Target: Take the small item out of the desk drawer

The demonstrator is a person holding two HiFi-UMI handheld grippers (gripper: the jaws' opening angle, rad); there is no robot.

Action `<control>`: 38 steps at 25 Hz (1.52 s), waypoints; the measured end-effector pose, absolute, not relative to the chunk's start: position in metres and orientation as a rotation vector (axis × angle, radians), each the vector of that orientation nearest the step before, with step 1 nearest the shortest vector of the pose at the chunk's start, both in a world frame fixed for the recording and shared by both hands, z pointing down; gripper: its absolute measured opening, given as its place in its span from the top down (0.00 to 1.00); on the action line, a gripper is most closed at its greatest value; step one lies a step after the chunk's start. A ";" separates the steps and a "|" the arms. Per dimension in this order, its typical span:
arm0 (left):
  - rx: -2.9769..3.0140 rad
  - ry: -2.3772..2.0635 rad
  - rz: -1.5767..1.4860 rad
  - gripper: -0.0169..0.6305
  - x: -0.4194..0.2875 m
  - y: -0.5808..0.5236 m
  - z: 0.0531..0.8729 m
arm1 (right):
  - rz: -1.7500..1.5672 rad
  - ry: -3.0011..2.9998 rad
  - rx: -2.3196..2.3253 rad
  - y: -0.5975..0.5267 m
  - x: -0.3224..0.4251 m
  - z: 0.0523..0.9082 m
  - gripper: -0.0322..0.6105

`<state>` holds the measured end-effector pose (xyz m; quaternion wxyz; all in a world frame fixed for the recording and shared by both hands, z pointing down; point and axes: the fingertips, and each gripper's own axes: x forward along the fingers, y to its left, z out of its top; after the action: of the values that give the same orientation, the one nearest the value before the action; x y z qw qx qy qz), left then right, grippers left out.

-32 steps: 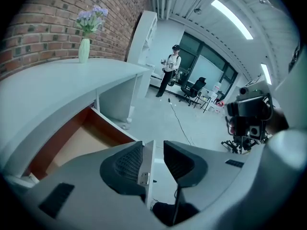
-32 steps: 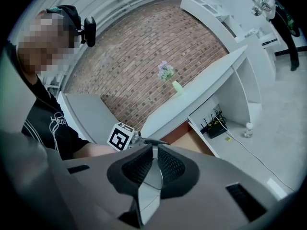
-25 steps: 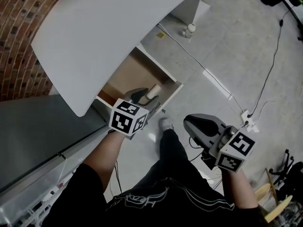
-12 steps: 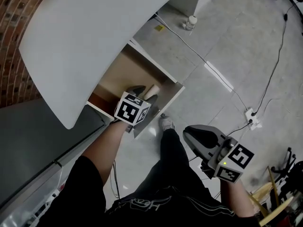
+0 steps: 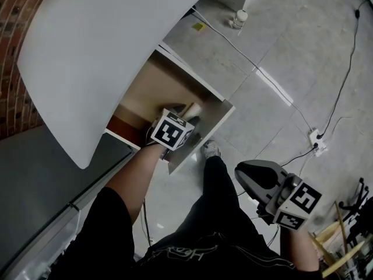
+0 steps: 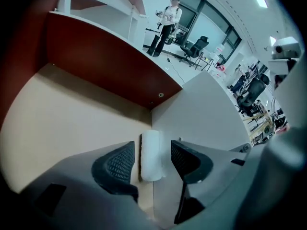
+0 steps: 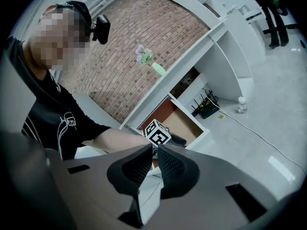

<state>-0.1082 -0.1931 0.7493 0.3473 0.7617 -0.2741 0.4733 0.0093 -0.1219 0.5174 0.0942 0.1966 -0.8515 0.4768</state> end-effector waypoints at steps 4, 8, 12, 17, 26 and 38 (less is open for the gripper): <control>1.951 -0.720 1.238 0.61 -0.110 -0.195 0.758 | 1.394 -2.516 0.544 -0.116 0.010 0.523 0.85; 1.945 -0.709 1.263 0.64 -0.110 -0.195 0.765 | 1.414 -2.504 0.552 -0.115 0.012 0.529 0.85; 1.970 -0.696 1.318 0.69 -0.111 -0.194 0.772 | 1.430 -2.500 0.562 -0.115 0.013 0.533 0.85; 1.976 -0.668 1.330 0.74 -0.109 -0.193 0.774 | 1.429 -2.480 0.567 -0.114 0.014 0.539 0.85; 1.940 -0.654 1.314 0.76 -0.106 -0.191 0.773 | 1.439 -2.471 0.576 -0.115 0.012 0.544 0.85; 1.954 -0.725 1.345 0.76 -0.115 -0.197 0.748 | 1.389 -2.485 0.604 -0.119 0.007 0.527 0.85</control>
<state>-0.1153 -0.1974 0.7475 0.3247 0.7451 -0.2763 0.5129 0.0072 -0.1188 0.5270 0.1155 0.2062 -0.8482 0.4740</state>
